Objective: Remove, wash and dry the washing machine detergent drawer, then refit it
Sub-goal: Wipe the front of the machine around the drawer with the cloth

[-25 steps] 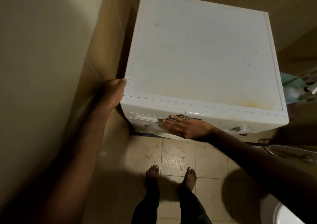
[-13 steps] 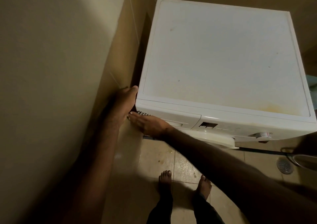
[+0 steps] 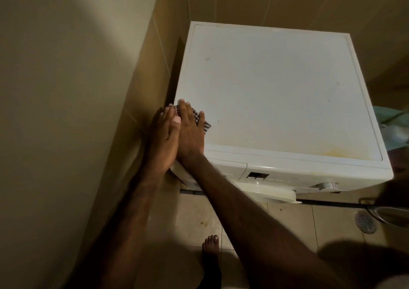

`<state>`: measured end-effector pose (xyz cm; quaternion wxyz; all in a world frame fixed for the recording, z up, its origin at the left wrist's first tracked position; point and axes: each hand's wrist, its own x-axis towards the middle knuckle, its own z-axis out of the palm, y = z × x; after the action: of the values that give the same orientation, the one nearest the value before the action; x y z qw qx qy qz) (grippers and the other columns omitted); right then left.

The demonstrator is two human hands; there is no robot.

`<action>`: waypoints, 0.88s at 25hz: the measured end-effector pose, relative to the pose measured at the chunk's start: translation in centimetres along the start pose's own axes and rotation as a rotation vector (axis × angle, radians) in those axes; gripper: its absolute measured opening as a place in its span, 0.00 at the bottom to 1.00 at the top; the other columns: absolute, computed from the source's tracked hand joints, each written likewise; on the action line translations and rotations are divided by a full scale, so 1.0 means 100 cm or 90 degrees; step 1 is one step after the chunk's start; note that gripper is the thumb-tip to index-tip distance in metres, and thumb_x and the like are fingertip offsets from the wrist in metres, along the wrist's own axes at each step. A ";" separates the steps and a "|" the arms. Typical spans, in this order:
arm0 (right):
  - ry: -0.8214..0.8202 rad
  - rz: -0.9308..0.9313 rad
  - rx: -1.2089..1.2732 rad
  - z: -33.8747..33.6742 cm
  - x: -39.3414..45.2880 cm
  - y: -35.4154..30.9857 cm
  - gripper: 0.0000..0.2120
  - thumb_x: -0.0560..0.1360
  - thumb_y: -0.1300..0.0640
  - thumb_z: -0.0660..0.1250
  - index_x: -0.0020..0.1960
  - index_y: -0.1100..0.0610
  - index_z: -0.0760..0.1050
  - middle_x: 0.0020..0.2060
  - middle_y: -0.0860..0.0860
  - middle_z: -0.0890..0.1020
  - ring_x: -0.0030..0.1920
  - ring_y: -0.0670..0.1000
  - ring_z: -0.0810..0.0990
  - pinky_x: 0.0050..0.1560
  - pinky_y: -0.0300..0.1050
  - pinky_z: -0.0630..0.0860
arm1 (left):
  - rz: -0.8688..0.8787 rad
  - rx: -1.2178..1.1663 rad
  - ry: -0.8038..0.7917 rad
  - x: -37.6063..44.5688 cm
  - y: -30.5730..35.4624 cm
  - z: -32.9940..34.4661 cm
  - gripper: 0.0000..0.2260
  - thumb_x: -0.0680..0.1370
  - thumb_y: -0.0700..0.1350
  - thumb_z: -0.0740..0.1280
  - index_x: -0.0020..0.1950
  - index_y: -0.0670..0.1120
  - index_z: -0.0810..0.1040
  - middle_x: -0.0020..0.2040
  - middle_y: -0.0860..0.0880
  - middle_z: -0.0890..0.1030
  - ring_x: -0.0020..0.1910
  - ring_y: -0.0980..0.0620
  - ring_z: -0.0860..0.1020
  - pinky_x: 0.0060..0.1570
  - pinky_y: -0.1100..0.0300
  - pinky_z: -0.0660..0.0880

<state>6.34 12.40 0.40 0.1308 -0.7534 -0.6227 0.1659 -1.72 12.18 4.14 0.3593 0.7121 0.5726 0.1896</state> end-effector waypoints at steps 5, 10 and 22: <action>0.170 0.238 0.090 -0.016 -0.013 0.023 0.28 0.86 0.48 0.52 0.84 0.52 0.58 0.84 0.57 0.58 0.84 0.59 0.53 0.82 0.69 0.48 | 0.034 0.085 -0.059 0.017 -0.005 -0.007 0.23 0.87 0.58 0.50 0.79 0.51 0.68 0.78 0.50 0.70 0.77 0.49 0.67 0.75 0.50 0.65; 0.226 0.311 0.027 -0.029 -0.045 0.106 0.25 0.84 0.51 0.54 0.81 0.53 0.65 0.80 0.58 0.66 0.82 0.60 0.61 0.79 0.71 0.53 | 0.159 0.164 -0.033 0.023 -0.016 0.002 0.20 0.86 0.44 0.60 0.78 0.45 0.69 0.79 0.47 0.70 0.79 0.49 0.65 0.77 0.42 0.62; 0.265 0.379 -0.021 -0.071 -0.058 0.209 0.26 0.83 0.47 0.53 0.80 0.51 0.67 0.80 0.56 0.67 0.81 0.58 0.64 0.78 0.68 0.56 | 0.320 0.175 -0.079 0.048 0.049 0.082 0.20 0.82 0.37 0.61 0.75 0.44 0.75 0.73 0.46 0.76 0.75 0.45 0.72 0.75 0.47 0.65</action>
<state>26.98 2.77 -1.03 0.1886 -0.9212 -0.3391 0.0295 8.48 13.91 1.56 0.2356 0.8838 0.3754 0.1498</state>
